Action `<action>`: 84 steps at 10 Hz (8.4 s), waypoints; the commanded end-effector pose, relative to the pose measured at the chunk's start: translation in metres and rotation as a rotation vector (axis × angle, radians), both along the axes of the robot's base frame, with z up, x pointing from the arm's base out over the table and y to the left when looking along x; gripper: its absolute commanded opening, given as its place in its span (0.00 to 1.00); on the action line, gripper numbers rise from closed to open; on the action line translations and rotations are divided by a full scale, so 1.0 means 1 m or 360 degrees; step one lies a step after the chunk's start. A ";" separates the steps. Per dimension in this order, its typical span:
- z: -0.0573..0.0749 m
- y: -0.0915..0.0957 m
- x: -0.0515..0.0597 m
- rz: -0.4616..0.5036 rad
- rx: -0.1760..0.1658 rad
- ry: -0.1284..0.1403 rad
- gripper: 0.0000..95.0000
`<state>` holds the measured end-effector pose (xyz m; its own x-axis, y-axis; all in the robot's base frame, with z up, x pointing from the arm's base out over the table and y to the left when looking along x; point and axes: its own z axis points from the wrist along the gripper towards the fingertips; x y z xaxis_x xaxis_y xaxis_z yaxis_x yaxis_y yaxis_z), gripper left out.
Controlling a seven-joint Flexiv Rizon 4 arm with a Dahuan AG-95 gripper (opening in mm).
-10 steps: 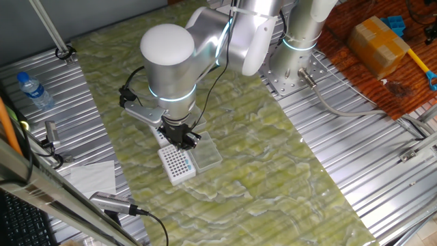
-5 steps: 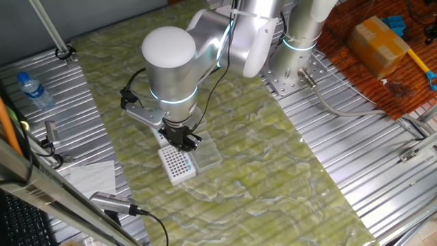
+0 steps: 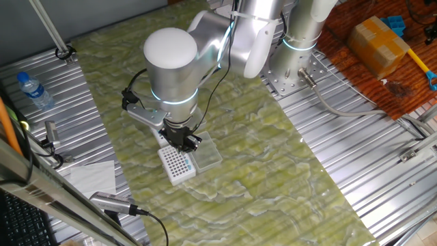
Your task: Transfer all medium pipette tips from one holder to another
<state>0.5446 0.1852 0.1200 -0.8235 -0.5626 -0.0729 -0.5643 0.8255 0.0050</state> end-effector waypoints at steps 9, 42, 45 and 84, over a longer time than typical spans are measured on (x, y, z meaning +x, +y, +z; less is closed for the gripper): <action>-0.004 -0.015 0.000 0.0217 -0.0069 -0.0001 0.20; -0.042 -0.113 0.035 0.0707 -0.0107 0.0010 0.40; -0.046 -0.114 0.035 0.0710 -0.0110 0.0000 0.20; -0.002 -0.021 -0.008 0.0237 -0.0043 0.0031 0.00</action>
<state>0.5364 0.1650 0.1188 -0.7316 -0.6804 -0.0412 -0.6809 0.7324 -0.0039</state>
